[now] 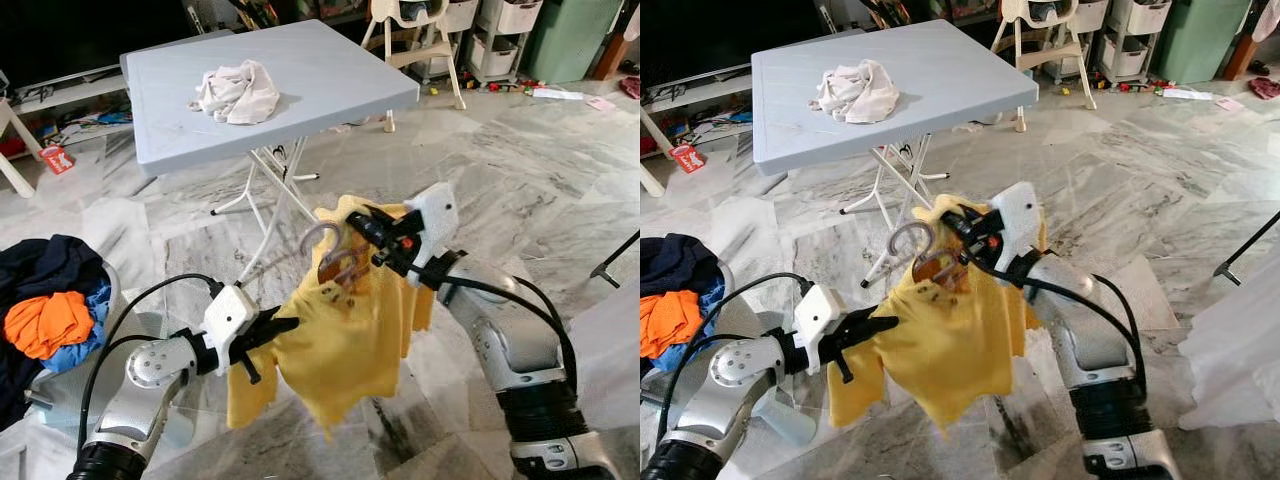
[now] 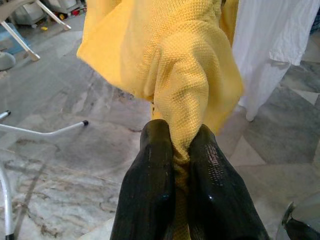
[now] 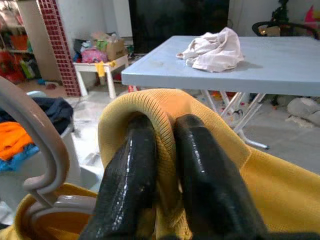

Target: Hang hanger

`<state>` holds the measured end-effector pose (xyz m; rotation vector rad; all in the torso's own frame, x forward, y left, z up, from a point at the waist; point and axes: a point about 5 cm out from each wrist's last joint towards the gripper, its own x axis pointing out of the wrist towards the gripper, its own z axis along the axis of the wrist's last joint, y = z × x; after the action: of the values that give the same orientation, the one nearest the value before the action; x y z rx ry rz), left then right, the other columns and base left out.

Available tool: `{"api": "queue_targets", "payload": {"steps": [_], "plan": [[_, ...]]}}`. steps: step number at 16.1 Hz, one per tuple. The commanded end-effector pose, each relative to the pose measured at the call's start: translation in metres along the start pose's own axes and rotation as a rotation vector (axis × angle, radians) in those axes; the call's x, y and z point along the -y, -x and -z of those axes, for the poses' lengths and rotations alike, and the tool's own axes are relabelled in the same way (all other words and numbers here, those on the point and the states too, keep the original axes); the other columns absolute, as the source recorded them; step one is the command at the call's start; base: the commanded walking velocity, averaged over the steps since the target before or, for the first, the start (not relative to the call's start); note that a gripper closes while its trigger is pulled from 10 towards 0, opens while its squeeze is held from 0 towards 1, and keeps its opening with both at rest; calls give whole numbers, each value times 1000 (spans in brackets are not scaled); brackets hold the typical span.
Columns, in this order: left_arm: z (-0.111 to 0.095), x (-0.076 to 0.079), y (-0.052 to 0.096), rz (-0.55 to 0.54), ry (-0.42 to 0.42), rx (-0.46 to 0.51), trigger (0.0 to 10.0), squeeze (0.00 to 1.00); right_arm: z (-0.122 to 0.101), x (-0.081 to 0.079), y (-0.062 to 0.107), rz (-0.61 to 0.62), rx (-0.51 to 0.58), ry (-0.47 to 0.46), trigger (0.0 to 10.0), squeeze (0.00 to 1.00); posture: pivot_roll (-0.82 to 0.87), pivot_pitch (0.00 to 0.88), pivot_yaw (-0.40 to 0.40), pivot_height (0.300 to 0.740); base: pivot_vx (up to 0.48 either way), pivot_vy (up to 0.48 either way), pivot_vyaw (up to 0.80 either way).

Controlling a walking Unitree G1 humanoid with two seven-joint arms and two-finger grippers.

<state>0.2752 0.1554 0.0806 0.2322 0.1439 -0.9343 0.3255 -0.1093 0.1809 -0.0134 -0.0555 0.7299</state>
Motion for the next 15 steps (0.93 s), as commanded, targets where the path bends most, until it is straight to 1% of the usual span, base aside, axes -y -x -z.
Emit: {"api": "queue_targets", "payload": {"steps": [1, 2, 3, 5, 8, 9, 10, 11, 12, 13, 14, 15], "plan": [[-4, -4, 1, -4, -32, 8, 0, 0, -11, -6, -5, -22, 59, 62, 10000, 1000, 7, 15, 75, 740, 0, 0, 0], [-3, -5, 3, -2, -34, 3, 0, 0, -15, -5, -6, -22, 85, 70, 10000, 1000, 7, 13, 75, 740, 0, 0, 0], [-2, -6, 4, -2, -37, -4, 0, 0, -18, 0, -7, 3, 88, 86, 10000, 1000, 8, 10, 74, 740, 0, 0, 0], [-2, -7, 4, -2, -40, -9, 0, 0, -19, 1, -7, -9, 82, 90, 10000, 1000, 11, 5, 74, 740, 0, 0, 0], [-2, -8, 4, 0, -49, -12, 0, 0, -17, -6, -3, -125, 38, 118, 10000, 1000, 7, 1, 74, 740, 0, 0, 0], [-2, -8, 4, 5, -56, -14, 0, 0, -12, -9, -2, -172, 8, 166, 10000, 1000, 8, 1, 74, 740, 0, 0, 0], [-2, -8, 4, 10, -60, -14, 0, 0, -8, -10, -1, -187, -12, 176, 10000, 1000, 7, 0, 73, 740, 0, 0, 0], [-2, -8, 4, 17, -65, -15, 0, 0, -5, -18, 1, -260, -33, 173, 10000, 1000, 6, 0, 74, 740, 0, 0, 0], [-2, -8, 4, 18, -65, -15, 0, 0, -4, -22, 2, -293, -39, 180, 10000, 1000, 6, 0, 74, 740, 0, 0, 0], [-2, -8, 4, 19, -68, -16, 0, 0, -5, -21, 0, -272, -29, 191, 10000, 1000, 5, 0, 73, 740, 0, 0, 0], [-2, -7, 3, 21, -70, -13, 0, 0, -6, -19, -2, -255, -17, 179, 10000, 1000, 6, 0, 72, 740, 0, 0, 0], [-3, -7, 2, 24, -75, -9, 0, 0, -8, -19, -1, -272, -14, 169, 10000, 1000, 5, 0, 71, 740, 0, 0, 0]]}}
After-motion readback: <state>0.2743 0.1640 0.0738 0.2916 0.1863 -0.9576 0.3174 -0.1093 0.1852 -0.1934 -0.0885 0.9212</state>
